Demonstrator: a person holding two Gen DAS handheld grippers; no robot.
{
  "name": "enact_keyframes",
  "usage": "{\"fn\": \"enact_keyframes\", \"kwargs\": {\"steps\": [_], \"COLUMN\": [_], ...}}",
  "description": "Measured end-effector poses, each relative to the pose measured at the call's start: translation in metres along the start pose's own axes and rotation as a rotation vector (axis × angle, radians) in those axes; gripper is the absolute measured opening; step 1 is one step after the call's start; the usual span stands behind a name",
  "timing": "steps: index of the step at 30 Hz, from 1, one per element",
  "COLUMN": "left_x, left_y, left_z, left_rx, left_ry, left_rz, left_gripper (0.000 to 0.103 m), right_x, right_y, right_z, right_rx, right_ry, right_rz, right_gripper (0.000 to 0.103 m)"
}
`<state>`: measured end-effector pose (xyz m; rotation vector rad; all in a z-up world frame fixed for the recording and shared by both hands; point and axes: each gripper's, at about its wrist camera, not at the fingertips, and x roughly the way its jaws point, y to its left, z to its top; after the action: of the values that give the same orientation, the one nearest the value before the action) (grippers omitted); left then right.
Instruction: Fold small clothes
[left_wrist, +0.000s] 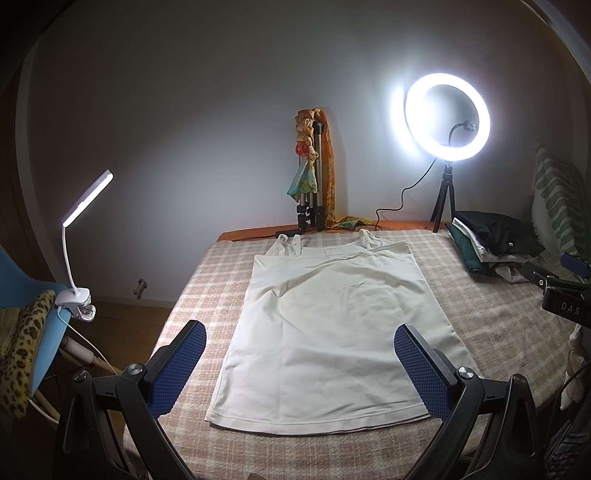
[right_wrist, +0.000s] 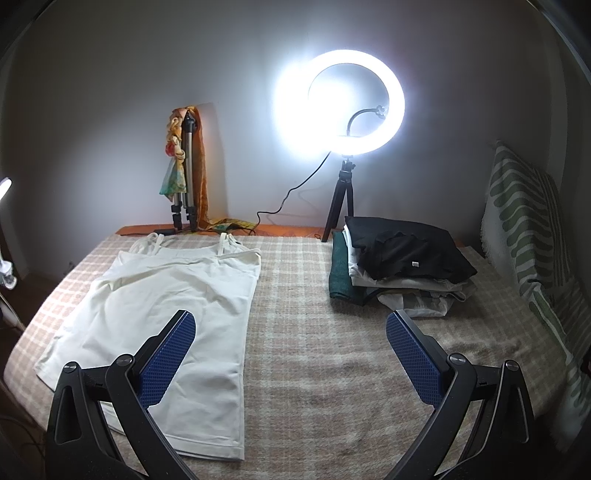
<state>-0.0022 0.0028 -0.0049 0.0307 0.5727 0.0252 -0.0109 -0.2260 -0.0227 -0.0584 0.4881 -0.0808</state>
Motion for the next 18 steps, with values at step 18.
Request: {"fn": "enact_keyframes", "kwargs": {"steps": [18], "left_x": [0.015], "left_y": [0.019], "left_z": [-0.008], "left_rx": [-0.001], "left_ry": [0.071], "left_rz": [0.029], "left_gripper": [0.103], "right_x": [0.002], "right_y": [0.010], "right_z": [0.001], "right_rx": [-0.015], "right_ry": [-0.003], "right_rz": [0.000], "right_gripper": [0.103]}}
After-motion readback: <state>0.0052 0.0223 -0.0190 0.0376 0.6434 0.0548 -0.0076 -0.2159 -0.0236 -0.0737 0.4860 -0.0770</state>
